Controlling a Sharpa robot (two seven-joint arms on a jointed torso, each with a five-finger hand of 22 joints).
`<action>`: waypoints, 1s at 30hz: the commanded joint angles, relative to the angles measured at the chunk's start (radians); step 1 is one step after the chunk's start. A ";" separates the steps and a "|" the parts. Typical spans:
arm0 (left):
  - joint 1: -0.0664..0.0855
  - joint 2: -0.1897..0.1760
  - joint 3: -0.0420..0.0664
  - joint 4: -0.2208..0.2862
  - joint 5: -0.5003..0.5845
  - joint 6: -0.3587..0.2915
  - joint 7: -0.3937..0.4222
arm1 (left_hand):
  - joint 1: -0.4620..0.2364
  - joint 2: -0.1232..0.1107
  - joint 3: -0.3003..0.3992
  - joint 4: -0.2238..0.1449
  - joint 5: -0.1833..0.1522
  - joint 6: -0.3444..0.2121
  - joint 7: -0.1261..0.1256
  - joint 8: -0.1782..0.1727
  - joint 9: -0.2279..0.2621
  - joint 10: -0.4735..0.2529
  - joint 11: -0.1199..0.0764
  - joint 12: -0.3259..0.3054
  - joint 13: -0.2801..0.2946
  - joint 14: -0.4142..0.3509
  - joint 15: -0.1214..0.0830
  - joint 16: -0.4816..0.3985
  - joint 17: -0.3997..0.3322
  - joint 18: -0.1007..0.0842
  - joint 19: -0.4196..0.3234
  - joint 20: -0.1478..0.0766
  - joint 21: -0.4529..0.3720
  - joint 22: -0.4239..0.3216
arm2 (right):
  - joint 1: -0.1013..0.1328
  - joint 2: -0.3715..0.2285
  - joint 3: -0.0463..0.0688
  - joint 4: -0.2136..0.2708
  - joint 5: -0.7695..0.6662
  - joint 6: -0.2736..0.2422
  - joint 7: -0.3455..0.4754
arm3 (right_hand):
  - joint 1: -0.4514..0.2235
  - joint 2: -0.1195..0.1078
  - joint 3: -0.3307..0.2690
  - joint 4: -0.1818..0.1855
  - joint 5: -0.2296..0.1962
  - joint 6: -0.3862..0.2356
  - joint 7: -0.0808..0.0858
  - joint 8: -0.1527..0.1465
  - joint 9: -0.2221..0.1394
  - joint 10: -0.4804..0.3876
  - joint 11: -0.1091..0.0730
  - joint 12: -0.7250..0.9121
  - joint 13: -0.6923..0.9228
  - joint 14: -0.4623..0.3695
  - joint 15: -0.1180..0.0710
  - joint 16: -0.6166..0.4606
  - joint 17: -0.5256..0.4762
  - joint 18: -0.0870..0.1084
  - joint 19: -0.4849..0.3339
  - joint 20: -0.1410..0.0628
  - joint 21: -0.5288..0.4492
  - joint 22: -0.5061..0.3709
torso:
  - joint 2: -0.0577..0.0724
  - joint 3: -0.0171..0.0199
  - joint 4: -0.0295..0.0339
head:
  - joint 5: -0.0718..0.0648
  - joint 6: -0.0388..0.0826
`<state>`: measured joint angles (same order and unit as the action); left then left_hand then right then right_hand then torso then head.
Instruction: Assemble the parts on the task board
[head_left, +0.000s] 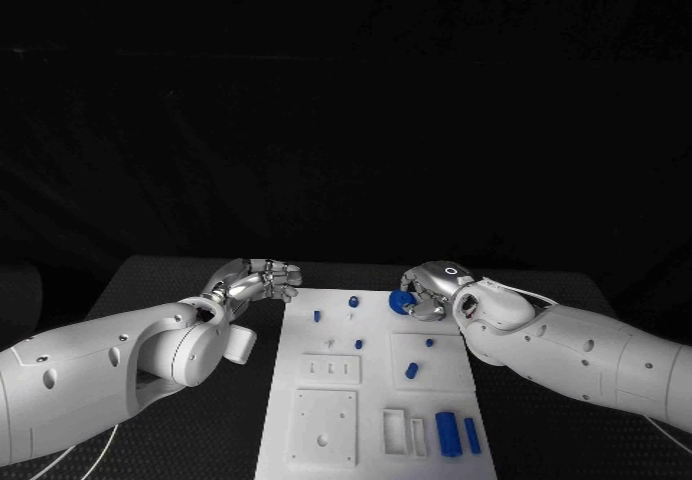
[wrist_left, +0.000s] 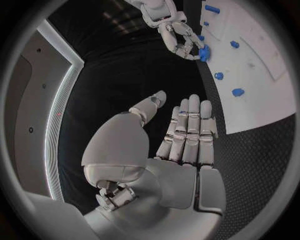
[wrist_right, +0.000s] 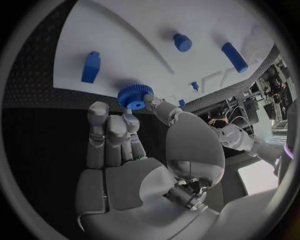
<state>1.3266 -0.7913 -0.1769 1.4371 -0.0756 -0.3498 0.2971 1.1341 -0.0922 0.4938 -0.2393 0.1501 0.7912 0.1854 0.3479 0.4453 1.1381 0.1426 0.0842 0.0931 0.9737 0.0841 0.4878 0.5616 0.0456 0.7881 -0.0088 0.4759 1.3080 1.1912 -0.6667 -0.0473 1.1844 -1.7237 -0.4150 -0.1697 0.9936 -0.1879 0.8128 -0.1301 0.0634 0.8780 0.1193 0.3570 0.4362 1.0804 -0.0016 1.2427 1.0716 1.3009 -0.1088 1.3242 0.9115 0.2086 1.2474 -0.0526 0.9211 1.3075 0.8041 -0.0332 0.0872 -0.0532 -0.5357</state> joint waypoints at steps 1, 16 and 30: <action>0.001 0.001 0.001 -0.001 -0.004 0.006 0.010 | -0.006 0.000 0.003 -0.001 -0.001 -0.001 0.002 -0.006 0.001 0.001 0.002 -0.006 0.000 0.002 0.008 -0.007 0.002 0.021 -0.009 0.000 0.006 0.018 | 0.008 -0.001 0.002 0.039 -0.119 -0.093 -0.048 | 0.010 -0.032 0.020 0.011 -0.007 0.114 -0.016 -0.004 0.001 0.008 -0.006 -0.003 -0.002 0.000 -0.007 -0.006 0.004 0.053 0.005 -0.008 0.007 0.017 | -0.001 0.0000 -0.0003 | 0.002 0.000; 0.001 0.005 0.001 -0.003 -0.004 0.005 0.011 | -0.006 -0.001 0.004 -0.002 0.000 -0.001 0.002 -0.006 0.001 0.001 0.003 -0.007 0.000 0.001 0.008 -0.008 0.002 0.021 -0.009 0.000 0.006 0.018 | 0.009 0.090 -0.024 0.061 -0.228 -0.086 -0.072 | 0.021 -0.057 0.036 0.027 -0.010 0.116 -0.016 -0.005 0.003 0.015 -0.007 -0.006 -0.004 0.002 -0.008 -0.008 0.008 0.053 0.008 -0.010 0.008 0.016 | 0.001 -0.0011 0.0029 | 0.012 0.007; 0.001 0.011 0.001 -0.002 -0.004 0.004 0.011 | -0.006 -0.001 0.004 -0.003 0.000 -0.001 0.002 -0.007 0.002 0.001 0.003 -0.008 -0.001 0.001 0.008 -0.009 0.003 0.021 -0.010 0.001 0.006 0.018 | -0.009 0.158 -0.051 0.018 -0.235 -0.058 -0.069 | 0.032 -0.070 0.045 0.032 -0.009 0.112 -0.015 -0.008 0.003 0.018 -0.006 -0.009 -0.006 0.004 -0.007 -0.010 0.011 0.053 0.009 -0.011 0.009 0.017 | 0.002 -0.0035 0.0064 | 0.014 0.003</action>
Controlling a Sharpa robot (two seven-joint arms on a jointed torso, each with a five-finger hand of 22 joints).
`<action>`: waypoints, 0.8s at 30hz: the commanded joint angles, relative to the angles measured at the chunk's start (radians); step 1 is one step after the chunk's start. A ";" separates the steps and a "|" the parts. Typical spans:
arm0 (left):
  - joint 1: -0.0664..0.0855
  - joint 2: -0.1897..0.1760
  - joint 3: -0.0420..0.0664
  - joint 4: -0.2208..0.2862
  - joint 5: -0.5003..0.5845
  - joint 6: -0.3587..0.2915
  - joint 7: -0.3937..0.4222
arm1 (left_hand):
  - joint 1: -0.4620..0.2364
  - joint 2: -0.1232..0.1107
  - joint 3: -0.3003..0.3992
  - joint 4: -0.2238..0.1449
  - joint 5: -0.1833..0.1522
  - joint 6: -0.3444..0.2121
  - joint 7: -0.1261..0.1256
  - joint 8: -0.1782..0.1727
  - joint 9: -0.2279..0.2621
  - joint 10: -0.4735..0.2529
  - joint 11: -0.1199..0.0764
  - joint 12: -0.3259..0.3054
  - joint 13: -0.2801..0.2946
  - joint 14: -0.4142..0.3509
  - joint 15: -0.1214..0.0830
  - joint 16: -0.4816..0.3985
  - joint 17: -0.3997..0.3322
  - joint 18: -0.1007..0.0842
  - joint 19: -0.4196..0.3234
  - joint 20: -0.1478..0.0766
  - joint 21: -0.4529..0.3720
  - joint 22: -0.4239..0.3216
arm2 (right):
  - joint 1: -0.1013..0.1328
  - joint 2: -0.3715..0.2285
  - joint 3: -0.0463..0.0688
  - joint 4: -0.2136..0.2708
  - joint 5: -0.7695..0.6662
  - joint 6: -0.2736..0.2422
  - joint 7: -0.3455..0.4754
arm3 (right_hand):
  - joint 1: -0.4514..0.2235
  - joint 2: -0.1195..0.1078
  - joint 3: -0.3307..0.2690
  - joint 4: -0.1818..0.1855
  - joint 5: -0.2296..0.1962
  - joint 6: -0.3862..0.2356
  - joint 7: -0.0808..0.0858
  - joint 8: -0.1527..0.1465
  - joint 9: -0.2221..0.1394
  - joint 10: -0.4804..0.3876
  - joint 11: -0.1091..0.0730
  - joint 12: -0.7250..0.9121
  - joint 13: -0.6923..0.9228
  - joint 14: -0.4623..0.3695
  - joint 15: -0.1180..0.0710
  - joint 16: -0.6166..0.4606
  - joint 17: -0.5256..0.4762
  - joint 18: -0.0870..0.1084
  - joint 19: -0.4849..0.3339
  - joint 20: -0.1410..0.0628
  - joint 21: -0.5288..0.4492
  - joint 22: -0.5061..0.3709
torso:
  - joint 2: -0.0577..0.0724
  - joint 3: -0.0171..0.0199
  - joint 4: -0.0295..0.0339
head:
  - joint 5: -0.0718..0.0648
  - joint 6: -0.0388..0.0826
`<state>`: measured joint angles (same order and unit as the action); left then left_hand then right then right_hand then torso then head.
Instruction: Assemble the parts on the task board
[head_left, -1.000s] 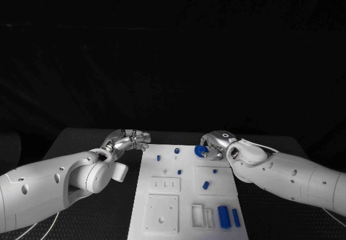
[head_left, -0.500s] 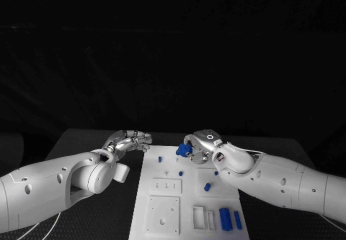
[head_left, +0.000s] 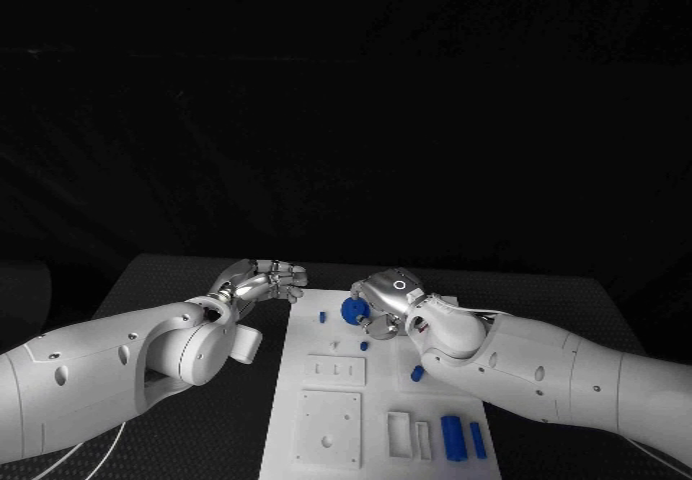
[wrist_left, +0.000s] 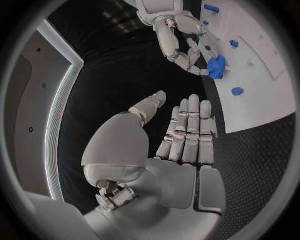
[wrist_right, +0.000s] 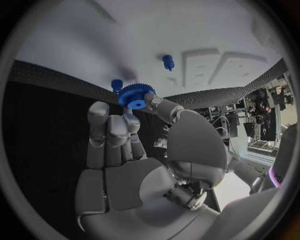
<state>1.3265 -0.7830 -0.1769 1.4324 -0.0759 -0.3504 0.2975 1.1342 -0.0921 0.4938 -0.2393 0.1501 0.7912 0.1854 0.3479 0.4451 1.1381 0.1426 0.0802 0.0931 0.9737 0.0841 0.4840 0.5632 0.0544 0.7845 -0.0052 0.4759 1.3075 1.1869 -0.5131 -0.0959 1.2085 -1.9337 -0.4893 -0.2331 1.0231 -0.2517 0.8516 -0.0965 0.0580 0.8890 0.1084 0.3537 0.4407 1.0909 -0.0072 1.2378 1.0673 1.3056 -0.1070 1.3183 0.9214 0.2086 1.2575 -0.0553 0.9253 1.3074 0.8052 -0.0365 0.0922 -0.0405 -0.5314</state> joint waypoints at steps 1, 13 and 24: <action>0.001 0.003 0.001 0.002 -0.004 0.005 0.011 | -0.006 -0.001 0.004 -0.003 0.000 -0.001 0.002 -0.007 0.002 0.001 0.003 -0.004 -0.001 0.001 0.008 -0.005 0.001 0.012 -0.007 -0.003 0.006 0.019 | -0.006 0.007 -0.003 -0.009 -0.027 0.019 -0.006 | 0.002 -0.007 0.006 -0.002 -0.003 0.101 -0.004 -0.005 -0.001 0.008 0.000 -0.004 -0.001 -0.001 -0.009 -0.004 0.002 0.053 -0.001 -0.009 0.005 0.017 | 0.000 0.0001 0.0017 | 0.002 -0.003; 0.001 0.004 0.001 0.001 -0.004 0.011 0.010 | -0.006 -0.001 0.005 -0.004 0.000 -0.001 0.002 -0.007 0.002 0.001 0.003 -0.004 -0.001 0.001 0.008 -0.006 0.002 0.012 -0.007 -0.003 0.007 0.019 | -0.011 0.029 -0.007 -0.041 -0.029 0.054 -0.008 | 0.003 -0.008 0.004 -0.002 -0.003 0.099 -0.003 -0.006 -0.002 0.008 0.000 -0.005 -0.001 -0.001 -0.008 -0.005 0.002 0.053 -0.002 -0.008 0.005 0.017 | 0.000 0.0011 -0.0009 | 0.012 -0.008; 0.001 0.004 0.001 0.001 -0.004 0.010 0.009 | -0.007 -0.001 0.005 -0.004 -0.001 -0.001 0.002 -0.008 0.002 0.001 0.003 -0.005 -0.001 0.001 0.008 -0.006 0.003 0.012 -0.007 -0.003 0.007 0.019 | -0.013 0.038 -0.015 -0.064 -0.023 0.063 -0.003 | 0.001 -0.023 -0.005 -0.003 -0.004 0.086 0.001 -0.015 -0.004 0.003 0.005 -0.010 -0.002 -0.002 -0.004 -0.011 0.004 0.053 -0.006 -0.006 0.002 0.016 | -0.001 0.0031 -0.0024 | 0.014 -0.011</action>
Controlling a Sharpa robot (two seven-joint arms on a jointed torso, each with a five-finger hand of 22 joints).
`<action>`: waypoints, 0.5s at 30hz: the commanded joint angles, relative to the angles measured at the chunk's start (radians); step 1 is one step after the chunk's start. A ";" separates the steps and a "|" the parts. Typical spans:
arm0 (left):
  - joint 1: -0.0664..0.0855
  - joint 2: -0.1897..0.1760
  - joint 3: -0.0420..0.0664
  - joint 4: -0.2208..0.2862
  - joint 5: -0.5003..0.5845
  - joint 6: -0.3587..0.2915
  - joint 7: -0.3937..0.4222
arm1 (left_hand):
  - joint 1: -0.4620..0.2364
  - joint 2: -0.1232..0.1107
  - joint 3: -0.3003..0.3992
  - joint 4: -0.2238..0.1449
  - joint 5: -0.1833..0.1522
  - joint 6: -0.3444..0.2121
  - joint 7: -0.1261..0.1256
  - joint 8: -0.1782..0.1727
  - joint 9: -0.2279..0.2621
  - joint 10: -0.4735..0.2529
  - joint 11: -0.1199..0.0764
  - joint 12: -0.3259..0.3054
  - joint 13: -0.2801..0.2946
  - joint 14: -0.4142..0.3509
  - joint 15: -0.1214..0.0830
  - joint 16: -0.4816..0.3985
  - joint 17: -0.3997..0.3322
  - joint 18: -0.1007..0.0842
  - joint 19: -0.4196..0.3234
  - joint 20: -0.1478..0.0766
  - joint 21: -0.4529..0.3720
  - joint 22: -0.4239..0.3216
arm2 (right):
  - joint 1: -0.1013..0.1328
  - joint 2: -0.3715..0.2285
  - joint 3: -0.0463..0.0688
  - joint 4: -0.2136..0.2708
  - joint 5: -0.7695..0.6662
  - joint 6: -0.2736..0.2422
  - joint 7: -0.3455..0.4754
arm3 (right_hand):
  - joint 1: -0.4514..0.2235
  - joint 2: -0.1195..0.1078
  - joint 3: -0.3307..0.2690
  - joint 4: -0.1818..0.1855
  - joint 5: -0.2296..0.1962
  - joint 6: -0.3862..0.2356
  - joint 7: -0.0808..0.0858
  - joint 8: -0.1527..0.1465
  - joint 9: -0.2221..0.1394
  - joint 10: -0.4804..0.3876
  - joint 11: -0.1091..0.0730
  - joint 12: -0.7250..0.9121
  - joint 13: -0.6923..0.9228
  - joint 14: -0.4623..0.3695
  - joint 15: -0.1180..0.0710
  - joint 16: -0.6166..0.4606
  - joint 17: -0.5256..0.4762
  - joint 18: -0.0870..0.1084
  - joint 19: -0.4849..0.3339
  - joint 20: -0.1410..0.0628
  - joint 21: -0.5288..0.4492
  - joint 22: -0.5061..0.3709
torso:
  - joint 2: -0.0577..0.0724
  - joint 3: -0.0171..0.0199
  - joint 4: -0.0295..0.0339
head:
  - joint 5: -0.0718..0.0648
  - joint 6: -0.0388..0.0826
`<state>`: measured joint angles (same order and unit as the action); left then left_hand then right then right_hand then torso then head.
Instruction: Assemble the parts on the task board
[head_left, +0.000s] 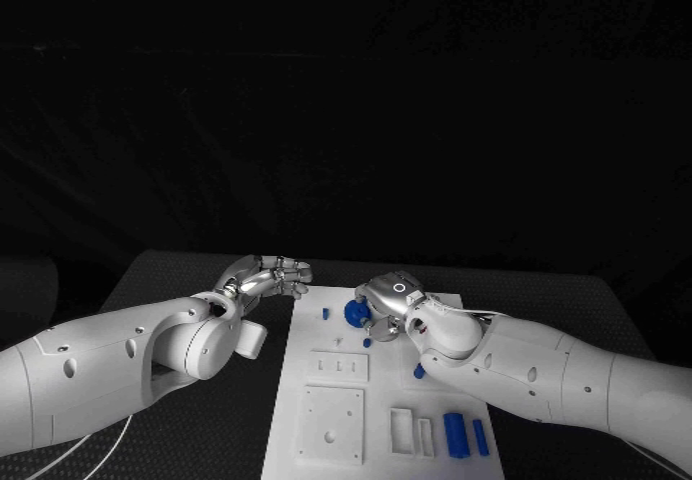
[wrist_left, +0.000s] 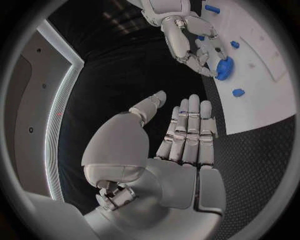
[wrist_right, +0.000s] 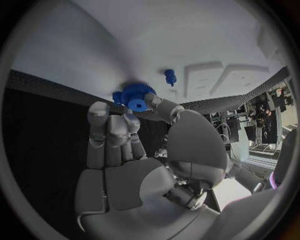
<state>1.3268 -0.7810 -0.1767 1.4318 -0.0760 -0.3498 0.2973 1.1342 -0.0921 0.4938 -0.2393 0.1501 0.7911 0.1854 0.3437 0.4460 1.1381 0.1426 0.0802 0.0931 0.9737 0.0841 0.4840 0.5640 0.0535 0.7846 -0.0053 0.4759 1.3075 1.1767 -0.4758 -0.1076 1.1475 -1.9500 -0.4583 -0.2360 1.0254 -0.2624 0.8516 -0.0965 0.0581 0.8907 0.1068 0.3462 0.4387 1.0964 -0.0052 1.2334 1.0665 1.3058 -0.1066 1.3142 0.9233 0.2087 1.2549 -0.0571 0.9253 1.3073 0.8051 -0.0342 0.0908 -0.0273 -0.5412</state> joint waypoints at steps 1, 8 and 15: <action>0.001 0.002 0.001 0.001 -0.003 0.009 0.009 | -0.007 -0.002 0.005 -0.004 -0.001 -0.002 0.003 -0.004 0.001 0.001 0.003 -0.005 -0.001 0.001 0.008 -0.006 0.002 0.013 -0.007 -0.003 0.007 0.019 | -0.003 0.002 -0.004 -0.004 -0.005 0.033 0.001 | -0.002 -0.014 -0.007 -0.004 -0.004 0.080 0.004 -0.010 -0.003 -0.003 0.004 -0.006 -0.001 -0.003 -0.004 -0.007 0.002 0.053 -0.004 -0.004 0.002 0.016 | 0.000 0.0007 -0.0010 | 0.001 -0.001; 0.001 0.003 0.001 0.001 -0.003 0.009 0.009 | -0.008 -0.002 0.005 -0.004 -0.001 -0.002 0.003 -0.004 0.002 0.000 0.004 -0.006 -0.001 0.001 0.009 -0.007 0.002 0.013 -0.007 -0.002 0.007 0.019 | -0.003 0.004 -0.005 -0.002 0.011 0.039 0.008 | -0.006 -0.030 -0.061 -0.036 0.000 0.022 0.024 -0.044 -0.019 -0.013 0.023 -0.012 -0.001 -0.003 0.014 -0.014 0.008 0.053 -0.011 -0.003 -0.001 0.017 | 0.000 0.0019 -0.0020 | 0.002 -0.001; 0.001 0.003 0.001 0.000 -0.003 0.008 0.009 | -0.008 -0.002 0.005 -0.004 -0.001 -0.003 0.003 -0.005 0.002 0.000 0.004 -0.006 -0.001 0.001 0.009 -0.007 0.003 0.013 -0.007 -0.002 0.007 0.019 | -0.003 0.005 -0.005 0.002 0.027 0.039 0.010 | 0.000 -0.031 -0.078 -0.051 0.008 -0.019 0.029 -0.066 -0.029 -0.018 0.028 -0.013 0.000 -0.003 0.020 -0.018 0.012 0.053 -0.014 -0.002 -0.005 0.016 | 0.000 0.0009 -0.0014 | 0.002 -0.002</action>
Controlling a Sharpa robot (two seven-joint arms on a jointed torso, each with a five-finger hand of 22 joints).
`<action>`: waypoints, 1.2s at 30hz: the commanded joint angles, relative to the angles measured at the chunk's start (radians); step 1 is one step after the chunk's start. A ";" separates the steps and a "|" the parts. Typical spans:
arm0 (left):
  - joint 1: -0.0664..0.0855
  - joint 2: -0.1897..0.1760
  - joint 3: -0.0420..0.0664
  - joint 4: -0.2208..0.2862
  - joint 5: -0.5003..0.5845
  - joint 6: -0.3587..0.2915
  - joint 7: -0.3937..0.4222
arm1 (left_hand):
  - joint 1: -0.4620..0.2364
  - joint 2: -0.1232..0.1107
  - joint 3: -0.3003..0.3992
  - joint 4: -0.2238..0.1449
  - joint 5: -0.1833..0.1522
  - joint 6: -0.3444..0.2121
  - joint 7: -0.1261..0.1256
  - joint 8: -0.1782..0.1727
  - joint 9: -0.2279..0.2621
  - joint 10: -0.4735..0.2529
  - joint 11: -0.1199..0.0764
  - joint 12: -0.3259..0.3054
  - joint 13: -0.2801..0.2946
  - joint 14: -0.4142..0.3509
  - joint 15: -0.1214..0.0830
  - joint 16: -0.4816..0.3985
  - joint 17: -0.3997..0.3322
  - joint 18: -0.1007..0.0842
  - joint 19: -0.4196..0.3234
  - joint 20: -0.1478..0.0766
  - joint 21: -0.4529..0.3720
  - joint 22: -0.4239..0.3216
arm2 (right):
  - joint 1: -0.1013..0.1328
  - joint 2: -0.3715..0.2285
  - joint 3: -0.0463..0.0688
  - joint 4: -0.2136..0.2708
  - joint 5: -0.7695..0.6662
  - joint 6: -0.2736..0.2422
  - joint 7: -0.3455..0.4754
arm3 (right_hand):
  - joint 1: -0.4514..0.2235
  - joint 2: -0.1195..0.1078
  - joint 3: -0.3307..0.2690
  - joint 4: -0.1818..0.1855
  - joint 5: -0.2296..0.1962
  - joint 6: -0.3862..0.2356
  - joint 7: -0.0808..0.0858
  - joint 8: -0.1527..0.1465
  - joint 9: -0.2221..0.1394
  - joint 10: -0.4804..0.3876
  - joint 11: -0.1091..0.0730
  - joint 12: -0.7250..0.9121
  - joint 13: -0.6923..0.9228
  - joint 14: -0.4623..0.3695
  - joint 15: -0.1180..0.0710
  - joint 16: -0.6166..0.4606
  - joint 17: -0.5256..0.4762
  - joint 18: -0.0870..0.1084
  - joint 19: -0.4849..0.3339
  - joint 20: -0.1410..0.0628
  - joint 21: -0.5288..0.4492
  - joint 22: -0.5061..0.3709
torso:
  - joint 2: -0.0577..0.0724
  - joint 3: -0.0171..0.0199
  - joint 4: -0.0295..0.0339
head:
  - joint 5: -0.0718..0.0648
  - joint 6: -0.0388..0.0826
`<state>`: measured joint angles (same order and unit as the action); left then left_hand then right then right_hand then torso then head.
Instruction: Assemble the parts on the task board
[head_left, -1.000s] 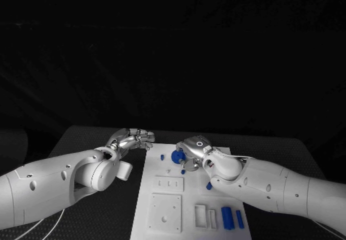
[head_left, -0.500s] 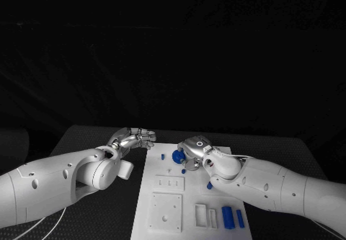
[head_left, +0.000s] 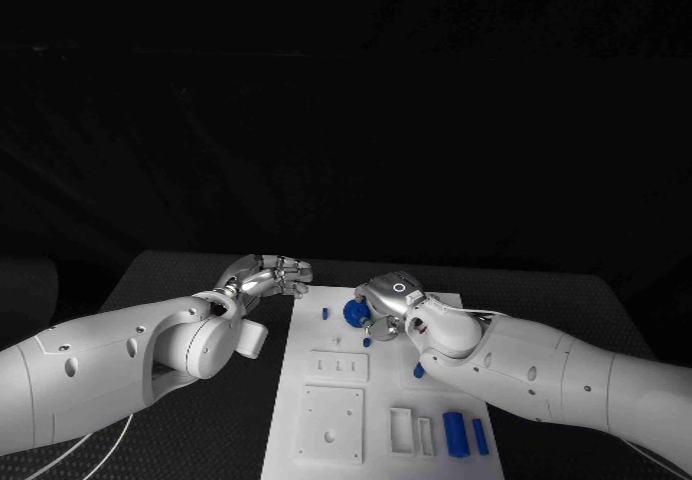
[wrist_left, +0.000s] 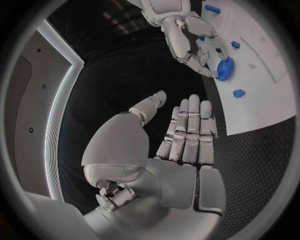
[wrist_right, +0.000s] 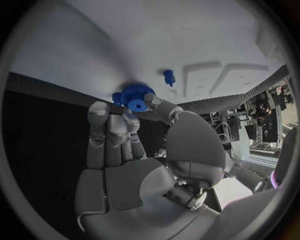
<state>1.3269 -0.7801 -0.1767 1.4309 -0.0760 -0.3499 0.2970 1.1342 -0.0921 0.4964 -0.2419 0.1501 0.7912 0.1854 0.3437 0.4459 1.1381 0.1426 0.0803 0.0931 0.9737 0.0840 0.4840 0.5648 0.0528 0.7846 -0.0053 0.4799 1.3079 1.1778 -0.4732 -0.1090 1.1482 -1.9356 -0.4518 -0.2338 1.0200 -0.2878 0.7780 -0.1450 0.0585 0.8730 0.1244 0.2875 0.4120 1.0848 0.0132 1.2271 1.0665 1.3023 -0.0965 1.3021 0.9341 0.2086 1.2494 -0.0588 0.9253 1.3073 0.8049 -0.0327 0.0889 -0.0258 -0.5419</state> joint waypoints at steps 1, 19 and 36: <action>0.001 0.003 0.001 0.001 -0.003 0.008 0.009 | -0.008 -0.002 0.002 -0.001 -0.001 -0.003 0.003 -0.005 0.002 0.000 0.004 -0.006 -0.001 0.001 0.009 -0.007 0.002 0.014 -0.007 -0.002 0.003 0.018 | -0.004 0.003 -0.003 0.001 0.019 0.033 0.010 | 0.006 -0.005 -0.005 -0.003 0.011 -0.004 0.011 -0.008 -0.003 -0.006 0.009 -0.007 0.000 0.000 0.009 -0.006 0.002 0.053 -0.008 0.000 -0.005 0.015 | 0.000 -0.0010 0.0009 | 0.000 -0.001; 0.001 0.002 0.001 0.000 -0.003 0.008 0.009 | -0.008 -0.002 0.003 -0.002 -0.001 -0.004 0.004 -0.006 0.002 0.000 0.004 -0.007 -0.001 0.001 0.009 -0.008 0.003 0.014 -0.008 -0.002 0.004 0.018 | -0.004 0.003 -0.003 0.012 0.071 0.040 0.023 | 0.006 0.010 0.003 -0.008 0.283 -0.034 -0.004 -0.010 -0.002 -0.005 -0.005 -0.007 0.000 0.004 -0.004 -0.016 0.016 0.053 -0.005 0.001 -0.007 0.016 | 0.000 -0.0011 0.0010 | 0.002 -0.006; 0.001 0.002 0.001 0.000 -0.003 0.009 0.007 | -0.010 -0.002 0.004 -0.001 -0.001 -0.006 0.005 -0.008 0.002 -0.001 0.005 -0.008 -0.001 0.001 0.009 -0.009 0.004 0.014 -0.008 -0.002 0.004 0.018 | -0.004 -0.001 -0.003 0.010 0.111 0.087 0.022 | 0.004 0.045 0.026 -0.025 0.477 -0.036 -0.008 0.000 0.003 -0.006 -0.009 -0.006 0.003 0.005 -0.009 -0.020 0.027 0.053 -0.007 -0.001 -0.008 0.017 | 0.001 0.0007 -0.0008 | 0.003 -0.005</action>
<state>1.3270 -0.7803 -0.1767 1.4296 -0.0761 -0.3499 0.2966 1.1342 -0.0921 0.4964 -0.2419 0.1501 0.7890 0.1875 0.3396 0.4466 1.1381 0.1426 0.0765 0.0931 0.9737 0.0841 0.4801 0.5676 0.0506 0.7846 -0.0053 0.4799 1.3074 1.1780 -0.4746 -0.1091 1.1558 -1.8442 -0.4216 -0.2237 1.0237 -0.2497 0.7961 -0.1702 0.5151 0.8383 0.1195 0.2869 0.4143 1.0795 0.0104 1.2232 1.0682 1.3078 -0.1017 1.2874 0.9602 0.2033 1.2430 -0.0554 0.9213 1.3079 0.8051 -0.0324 0.0882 -0.0220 -0.5470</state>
